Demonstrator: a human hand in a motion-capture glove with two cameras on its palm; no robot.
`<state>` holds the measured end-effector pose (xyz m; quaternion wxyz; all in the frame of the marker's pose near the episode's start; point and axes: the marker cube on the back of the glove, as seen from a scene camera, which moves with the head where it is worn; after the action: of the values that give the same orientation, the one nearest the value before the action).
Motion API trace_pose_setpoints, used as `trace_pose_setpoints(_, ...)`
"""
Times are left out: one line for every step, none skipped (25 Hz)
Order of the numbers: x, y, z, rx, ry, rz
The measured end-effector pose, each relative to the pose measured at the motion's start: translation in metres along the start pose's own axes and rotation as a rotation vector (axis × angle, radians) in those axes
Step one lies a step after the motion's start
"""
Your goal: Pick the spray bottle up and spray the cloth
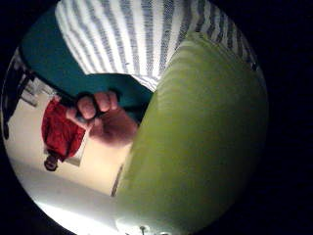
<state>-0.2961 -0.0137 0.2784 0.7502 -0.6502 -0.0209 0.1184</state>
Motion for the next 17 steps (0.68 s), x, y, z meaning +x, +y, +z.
trace_pose_setpoints(0.001, -0.003, 0.002, -0.006, 0.004, 0.008)
trace_pose_setpoints(0.002, -0.005, 0.003, -0.011, 0.004, 0.013)
trace_pose_setpoints(0.003, -0.007, 0.004, -0.015, 0.002, 0.016)
trace_pose_setpoints(0.004, -0.008, 0.004, -0.017, 0.000, 0.016)
trace_pose_setpoints(0.004, -0.008, 0.004, -0.017, -0.002, 0.013)
trace_pose_setpoints(0.004, -0.007, 0.004, -0.015, -0.004, 0.007)
trace_pose_setpoints(0.004, -0.005, 0.002, -0.010, -0.008, -0.003)
trace_pose_setpoints(0.003, -0.002, 0.000, -0.001, -0.016, -0.018)
trace_pose_setpoints(0.001, 0.002, -0.003, 0.011, -0.029, -0.041)
trace_pose_setpoints(-0.001, 0.008, -0.007, 0.026, -0.047, -0.070)
trace_pose_setpoints(-0.004, 0.014, -0.011, 0.043, -0.070, -0.104)
trace_pose_setpoints(-0.007, 0.021, -0.016, 0.058, -0.093, -0.142)
trace_pose_setpoints(-0.010, 0.028, -0.020, 0.071, -0.116, -0.180)
trace_pose_setpoints(-0.013, 0.035, -0.024, 0.082, -0.136, -0.220)
trace_pose_setpoints(-0.016, 0.043, -0.027, 0.091, -0.154, -0.260)
trace_pose_setpoints(-0.020, 0.050, -0.030, 0.100, -0.168, -0.303)
trace_pose_setpoints(-0.023, 0.058, -0.032, 0.110, -0.180, -0.348)
